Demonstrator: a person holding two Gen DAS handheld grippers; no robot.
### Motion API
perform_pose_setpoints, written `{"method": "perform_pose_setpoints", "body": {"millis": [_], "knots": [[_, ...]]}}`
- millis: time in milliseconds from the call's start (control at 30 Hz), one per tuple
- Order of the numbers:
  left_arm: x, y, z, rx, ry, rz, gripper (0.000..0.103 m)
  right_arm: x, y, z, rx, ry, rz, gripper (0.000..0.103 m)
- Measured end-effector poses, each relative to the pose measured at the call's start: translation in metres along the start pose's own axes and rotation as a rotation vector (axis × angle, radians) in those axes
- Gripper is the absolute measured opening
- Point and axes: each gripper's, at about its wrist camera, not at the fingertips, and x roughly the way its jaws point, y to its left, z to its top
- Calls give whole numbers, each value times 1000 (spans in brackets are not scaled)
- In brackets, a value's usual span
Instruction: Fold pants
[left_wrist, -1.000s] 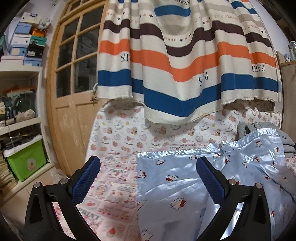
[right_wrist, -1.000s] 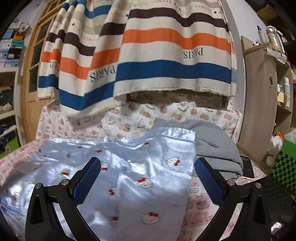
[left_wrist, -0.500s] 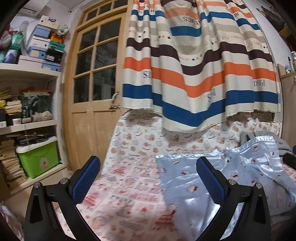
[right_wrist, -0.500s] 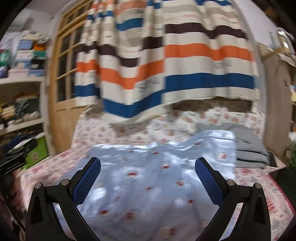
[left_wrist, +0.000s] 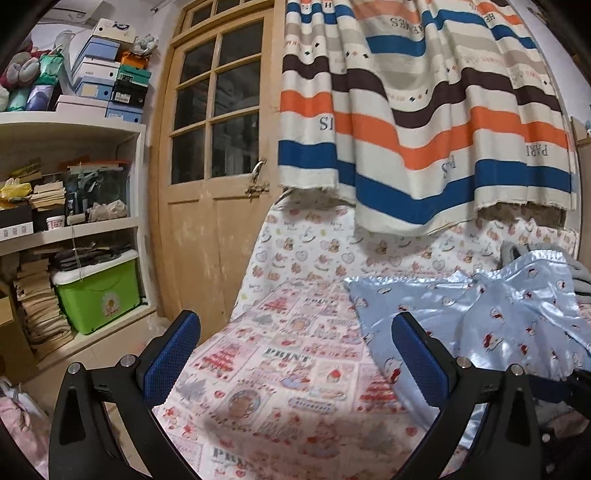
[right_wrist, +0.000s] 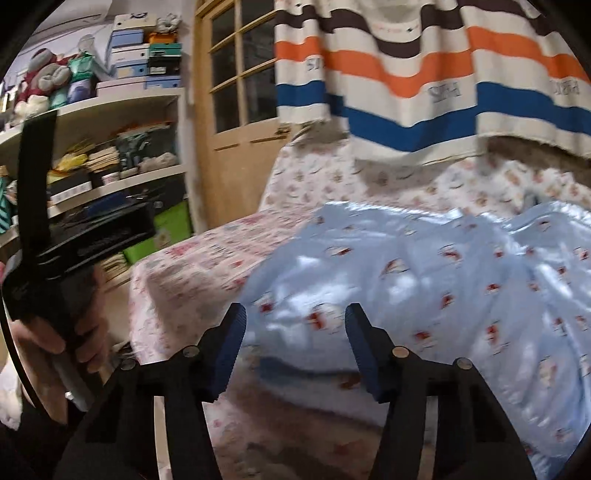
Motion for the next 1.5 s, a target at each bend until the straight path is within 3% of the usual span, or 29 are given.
{"method": "perform_pose_setpoints", "body": {"millis": [133, 300, 367, 500, 633, 733, 933, 1033, 1100, 1400, 1500], "knots": [[0, 7, -3, -33, 12, -4, 103, 11, 6, -8, -6, 36, 34, 45], [2, 6, -8, -29, 30, -8, 103, 19, 11, -18, -5, 78, 46, 44], [3, 3, -9, -13, 35, -5, 103, 19, 13, -18, -22, 71, 20, 39], [4, -1, -8, 1, 36, -2, 103, 20, 12, -18, -38, 82, -38, 14], [11, -5, -4, 16, 42, -3, 103, 13, 11, -15, -43, 61, -62, 10], [32, -4, 13, -20, 71, -61, 103, 4, 11, -11, -58, 33, -75, 10], [142, -6, 53, -136, 351, -253, 103, -11, 4, -5, -45, -15, -91, 10], [202, -16, 61, -185, 500, -333, 89, -20, -2, -2, -16, -40, -106, 10], [233, -25, 64, -199, 565, -341, 80, -25, -9, 1, 6, -52, -118, 10], [323, -60, 56, -196, 749, -294, 75, -37, -29, 7, 36, -69, -165, 10], [343, -64, 50, -242, 797, -293, 63, -36, -30, 7, 38, -67, -179, 10]]}}
